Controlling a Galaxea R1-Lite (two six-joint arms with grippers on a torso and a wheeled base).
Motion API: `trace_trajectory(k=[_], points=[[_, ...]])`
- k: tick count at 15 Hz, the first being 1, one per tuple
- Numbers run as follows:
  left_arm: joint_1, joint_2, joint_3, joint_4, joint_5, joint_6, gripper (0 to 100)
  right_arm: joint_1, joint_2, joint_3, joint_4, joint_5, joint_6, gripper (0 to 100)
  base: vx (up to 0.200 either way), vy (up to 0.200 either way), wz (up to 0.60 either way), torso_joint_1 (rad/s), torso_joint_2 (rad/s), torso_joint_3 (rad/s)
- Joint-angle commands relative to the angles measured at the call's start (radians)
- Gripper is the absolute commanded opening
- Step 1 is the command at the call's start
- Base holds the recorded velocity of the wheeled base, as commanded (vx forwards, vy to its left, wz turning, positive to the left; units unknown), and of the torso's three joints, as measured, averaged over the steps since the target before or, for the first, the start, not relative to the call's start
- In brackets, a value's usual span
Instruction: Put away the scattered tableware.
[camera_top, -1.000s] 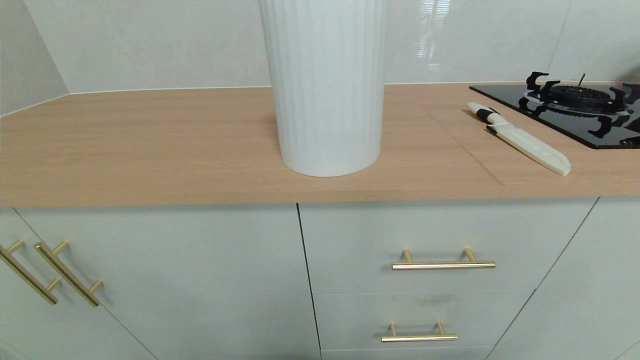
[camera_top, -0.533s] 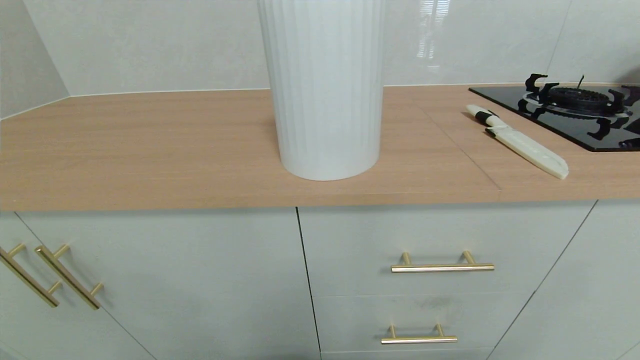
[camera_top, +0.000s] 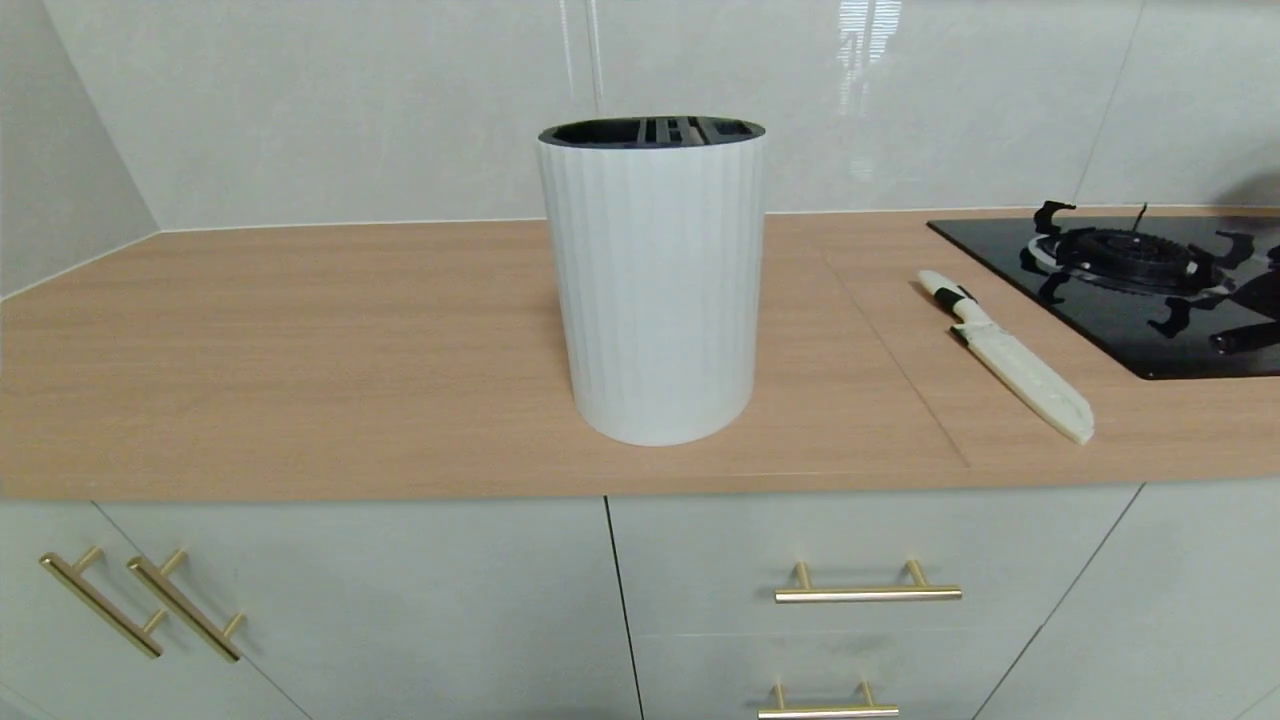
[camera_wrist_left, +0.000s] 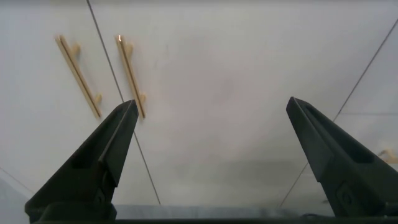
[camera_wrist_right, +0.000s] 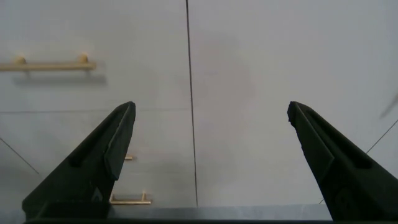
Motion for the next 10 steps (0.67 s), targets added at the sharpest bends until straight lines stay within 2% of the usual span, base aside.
trace_trajectory(k=[1,10], points=[[0.0,0.0,0.0,0.0,0.0,0.0,100,0.0,0.001,0.0,0.0,0.0,0.0,100,0.0,0.0,0.0,0.163,-0.47,-0.305],[0.0,0.0,0.0,0.0,0.001,0.0,100,0.0,0.001,0.0,0.0,0.0,0.0,100,0.0,0.0,0.0,0.19,-0.47,-0.29]])
